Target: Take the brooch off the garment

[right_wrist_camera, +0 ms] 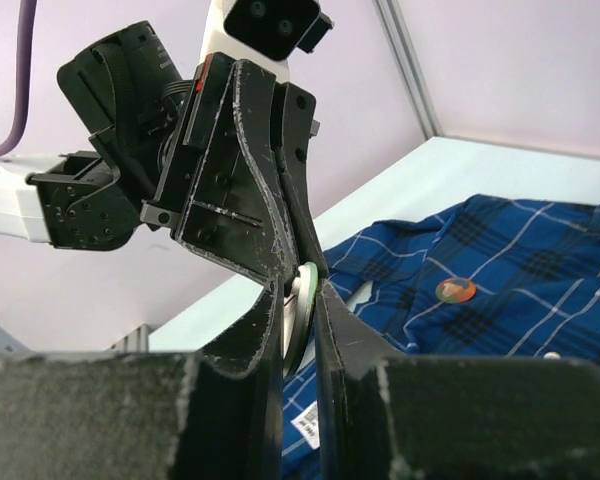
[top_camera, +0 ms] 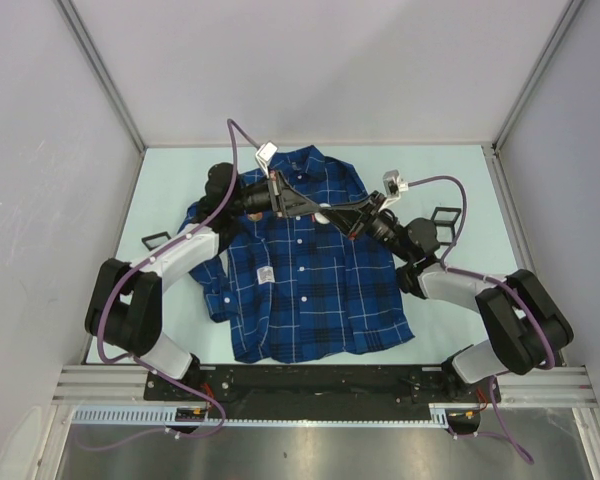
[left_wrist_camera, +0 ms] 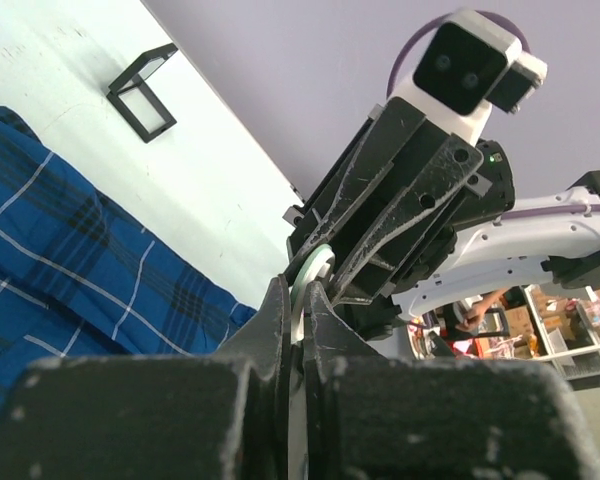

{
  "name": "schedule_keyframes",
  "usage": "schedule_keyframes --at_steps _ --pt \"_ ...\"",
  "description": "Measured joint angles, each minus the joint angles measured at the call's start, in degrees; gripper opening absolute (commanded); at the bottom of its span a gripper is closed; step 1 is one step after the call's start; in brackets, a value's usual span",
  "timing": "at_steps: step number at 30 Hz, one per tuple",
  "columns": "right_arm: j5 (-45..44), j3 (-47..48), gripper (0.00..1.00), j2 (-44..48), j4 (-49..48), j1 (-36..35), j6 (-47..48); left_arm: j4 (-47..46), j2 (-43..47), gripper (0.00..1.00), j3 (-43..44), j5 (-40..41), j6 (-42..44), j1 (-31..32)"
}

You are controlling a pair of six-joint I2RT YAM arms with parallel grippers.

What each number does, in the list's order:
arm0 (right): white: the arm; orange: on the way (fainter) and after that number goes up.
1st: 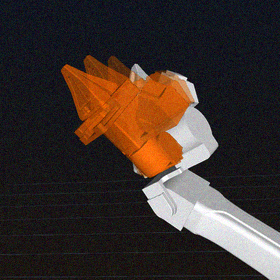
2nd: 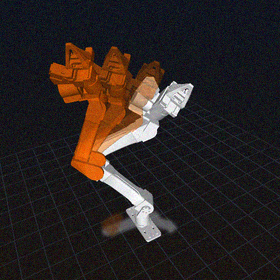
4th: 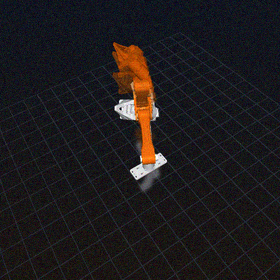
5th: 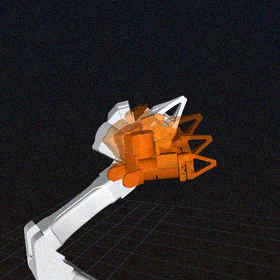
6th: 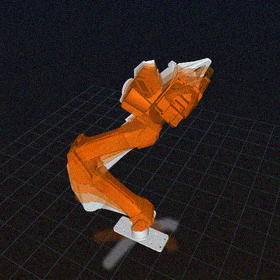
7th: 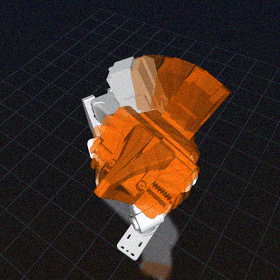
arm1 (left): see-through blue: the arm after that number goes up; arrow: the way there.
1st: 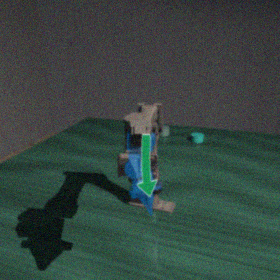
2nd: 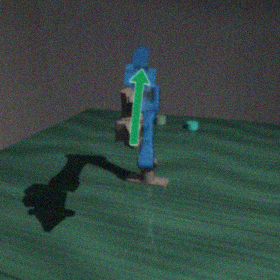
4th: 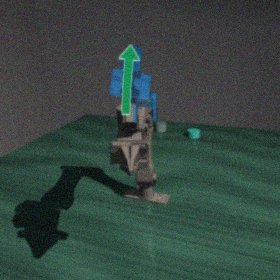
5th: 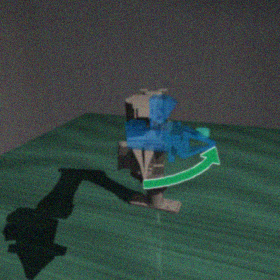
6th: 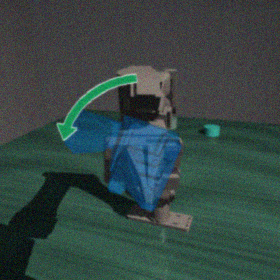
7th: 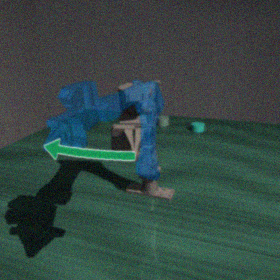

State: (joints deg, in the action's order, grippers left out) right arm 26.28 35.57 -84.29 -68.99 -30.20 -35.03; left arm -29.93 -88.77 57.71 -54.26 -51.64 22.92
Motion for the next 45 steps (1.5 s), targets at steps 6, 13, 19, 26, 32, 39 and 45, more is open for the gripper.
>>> schedule_keyframes --at_steps 6,13,19,26,32,39,45 --pt "-0.24 0.24 0.0 -0.7 -1.16 -0.5 3.54 -2.12 -0.07 0.0 -0.76 0.04 -1.73 -0.42" --pt "1.92 0.26 0.0 -1.09 -1.73 0.59 -0.61 -0.79 -0.04 0.0 -0.68 -0.22 -1.09 -0.39" --pt "5.62 1.81 0.37 -3.04 -1.4 2.14 -7.45 1.11 -0.04 0.0 -0.37 -0.13 -0.17 -0.33" --pt "10.54 3.54 0.44 -5.86 -2.34 2.84 -13.7 4.72 0.07 0.0 -0.15 0.02 0.7 0.59" --pt "12.79 3.56 0.49 -7.06 -3.8 3.98 -16.92 5.92 0.31 0.0 -0.15 0.11 0.7 -1.16" --pt "14.1 3.56 0.48 -8.02 -4.63 4.81 -19.47 7.82 0.35 0.0 -0.11 1.09 1.53 -2.32" --pt "14.08 3.56 0.39 -8.07 -5.03 4.81 -19.89 8.2 0.42 0.0 0.0 1.09 1.68 -2.32"
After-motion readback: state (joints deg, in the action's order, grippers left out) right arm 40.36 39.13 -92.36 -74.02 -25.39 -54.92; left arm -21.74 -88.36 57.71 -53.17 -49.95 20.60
